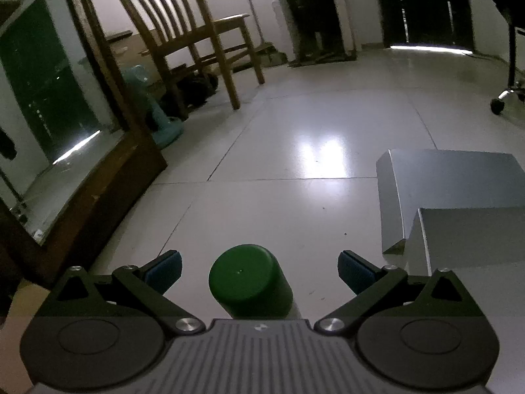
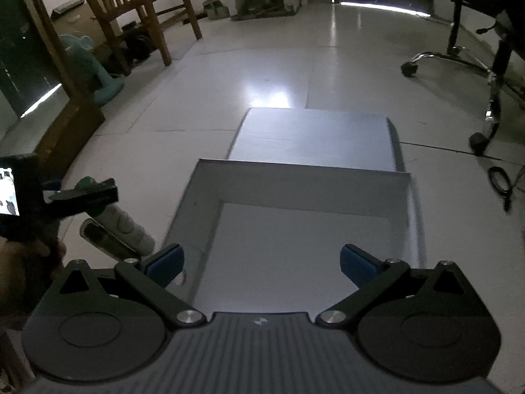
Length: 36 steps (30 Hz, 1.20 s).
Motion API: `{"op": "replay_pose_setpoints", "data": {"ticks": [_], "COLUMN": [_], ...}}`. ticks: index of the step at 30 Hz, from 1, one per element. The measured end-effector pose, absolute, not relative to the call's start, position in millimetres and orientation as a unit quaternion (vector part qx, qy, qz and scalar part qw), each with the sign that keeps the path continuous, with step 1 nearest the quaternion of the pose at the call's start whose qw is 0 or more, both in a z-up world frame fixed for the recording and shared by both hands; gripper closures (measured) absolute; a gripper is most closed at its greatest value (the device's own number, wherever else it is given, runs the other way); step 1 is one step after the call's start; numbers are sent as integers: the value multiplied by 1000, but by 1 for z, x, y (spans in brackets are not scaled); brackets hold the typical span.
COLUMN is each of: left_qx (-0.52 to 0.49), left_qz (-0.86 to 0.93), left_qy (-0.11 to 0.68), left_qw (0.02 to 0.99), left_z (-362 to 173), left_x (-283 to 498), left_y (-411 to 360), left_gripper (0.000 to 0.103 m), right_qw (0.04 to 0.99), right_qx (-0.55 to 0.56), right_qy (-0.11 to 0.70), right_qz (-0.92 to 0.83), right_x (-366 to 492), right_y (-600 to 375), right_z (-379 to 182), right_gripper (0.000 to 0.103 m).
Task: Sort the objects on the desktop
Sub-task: 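Grasp the green cap of the white spray can with the left tool, then lift the spray can with the left tool while the right tool closes on its body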
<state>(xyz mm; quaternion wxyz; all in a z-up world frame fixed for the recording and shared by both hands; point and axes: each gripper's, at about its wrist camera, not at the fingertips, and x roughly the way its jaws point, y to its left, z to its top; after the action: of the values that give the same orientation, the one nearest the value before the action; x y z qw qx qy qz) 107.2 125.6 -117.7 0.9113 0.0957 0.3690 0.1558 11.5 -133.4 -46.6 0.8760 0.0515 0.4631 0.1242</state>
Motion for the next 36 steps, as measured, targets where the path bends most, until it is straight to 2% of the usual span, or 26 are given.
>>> {"op": "replay_pose_setpoints", "data": {"ticks": [12, 14, 15, 16, 18, 21, 36], "left_qx": [79, 77, 76, 78, 76, 72, 9], "left_qz": [150, 149, 150, 151, 148, 140, 129], "left_qy": [371, 376, 380, 384, 389, 390, 394], "left_qw": [913, 911, 910, 907, 906, 907, 910], "left_z": [-137, -140, -141, -143, -145, -145, -138], "left_x": [117, 118, 120, 121, 122, 123, 133], "left_y": [150, 154, 156, 157, 160, 162, 174], "left_gripper": [1, 4, 9, 19, 28, 49, 57], "right_qw": [881, 879, 879, 879, 879, 879, 875], "right_qx": [24, 22, 21, 21, 18, 15, 35], "right_qy": [449, 451, 452, 452, 452, 450, 457], "right_qz": [150, 151, 152, 152, 153, 154, 157], "right_x": [24, 23, 23, 23, 23, 22, 27], "right_y": [-97, -94, -93, -91, -89, -86, -78], "right_z": [-62, -64, -64, -65, -65, -67, -90], "right_gripper": [0, 0, 0, 0, 0, 0, 0]}}
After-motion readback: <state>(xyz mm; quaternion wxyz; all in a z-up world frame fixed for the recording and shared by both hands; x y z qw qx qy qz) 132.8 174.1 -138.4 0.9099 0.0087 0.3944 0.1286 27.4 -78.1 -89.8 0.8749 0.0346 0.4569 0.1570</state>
